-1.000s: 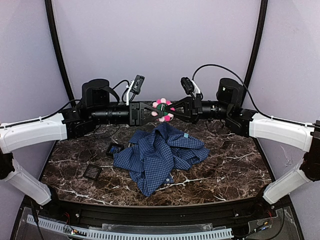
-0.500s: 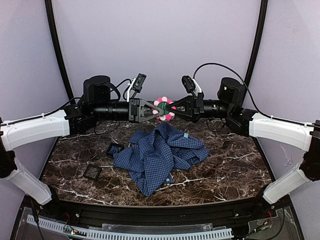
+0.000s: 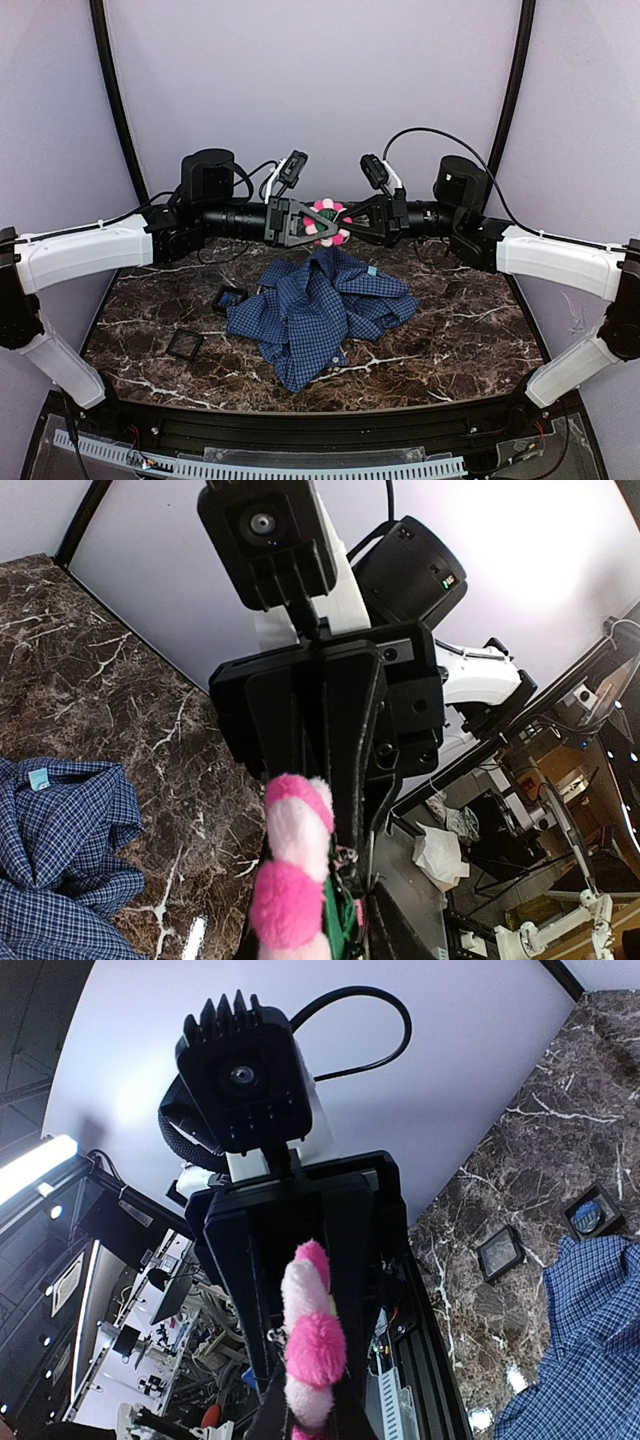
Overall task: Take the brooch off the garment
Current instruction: Close the brooch.
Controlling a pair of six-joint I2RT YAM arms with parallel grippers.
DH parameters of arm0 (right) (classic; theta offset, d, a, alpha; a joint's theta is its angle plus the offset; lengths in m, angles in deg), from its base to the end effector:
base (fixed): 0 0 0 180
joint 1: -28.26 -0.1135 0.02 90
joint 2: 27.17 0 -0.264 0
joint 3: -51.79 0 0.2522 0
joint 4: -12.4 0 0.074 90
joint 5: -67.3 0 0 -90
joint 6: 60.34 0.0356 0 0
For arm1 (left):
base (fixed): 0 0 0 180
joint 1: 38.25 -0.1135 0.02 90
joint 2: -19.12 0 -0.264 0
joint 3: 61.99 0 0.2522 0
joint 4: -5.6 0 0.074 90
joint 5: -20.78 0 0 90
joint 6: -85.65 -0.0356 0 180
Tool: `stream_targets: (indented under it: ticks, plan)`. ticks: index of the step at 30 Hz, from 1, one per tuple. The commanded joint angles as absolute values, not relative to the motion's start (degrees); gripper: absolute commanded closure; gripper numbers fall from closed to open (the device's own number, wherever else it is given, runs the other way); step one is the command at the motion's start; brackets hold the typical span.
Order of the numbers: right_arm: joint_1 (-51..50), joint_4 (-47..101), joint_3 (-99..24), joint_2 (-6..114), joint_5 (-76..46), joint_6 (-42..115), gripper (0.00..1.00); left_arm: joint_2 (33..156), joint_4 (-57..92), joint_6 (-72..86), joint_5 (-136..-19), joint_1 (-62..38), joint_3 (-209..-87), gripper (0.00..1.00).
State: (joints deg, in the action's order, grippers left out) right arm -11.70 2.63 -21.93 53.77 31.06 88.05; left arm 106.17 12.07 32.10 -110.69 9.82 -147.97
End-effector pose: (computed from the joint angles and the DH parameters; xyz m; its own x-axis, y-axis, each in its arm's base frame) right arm 0.2296 0.2298 0.3467 -0.8314 -0.0398 -0.5542 -0.5518 -0.0581 0.8320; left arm 0.2219 -0.2824 0.3592 -0.6624 0.0712 -0.7458 0.7492 0.0679 -0.6589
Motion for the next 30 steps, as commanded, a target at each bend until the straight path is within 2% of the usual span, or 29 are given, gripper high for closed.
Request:
stream_targets:
  ticks: [1, 11, 16, 22, 26, 30]
  plan:
    - [-13.3, 3.9, -21.9, 55.1, 33.4, 87.8, 1.0, 107.1, 11.5, 31.6, -112.3, 10.7, -149.6, 0.76]
    - [-13.3, 3.1, -21.3, 54.7, 32.8, 88.1, 1.0, 104.6, 11.9, 31.1, -109.1, 10.6, -147.7, 0.76]
    - [-13.3, 2.6, -21.0, 54.8, 33.2, 88.3, 1.0, 103.8, 11.8, 31.0, -108.4, 10.5, -147.1, 0.67]
    - [-13.3, 2.1, -20.7, 54.6, 33.2, 88.7, 1.0, 103.2, 11.8, 31.2, -107.8, 10.4, -146.7, 0.63]
    - [-13.3, 1.1, -20.5, 54.6, 32.9, 89.2, 1.0, 101.8, 11.8, 31.6, -106.9, 10.4, -145.6, 0.51]
    - [-13.2, 0.7, -20.4, 54.6, 32.2, 89.6, 1.0, 100.7, 12.4, 32.0, -105.8, 10.4, -144.5, 0.32]
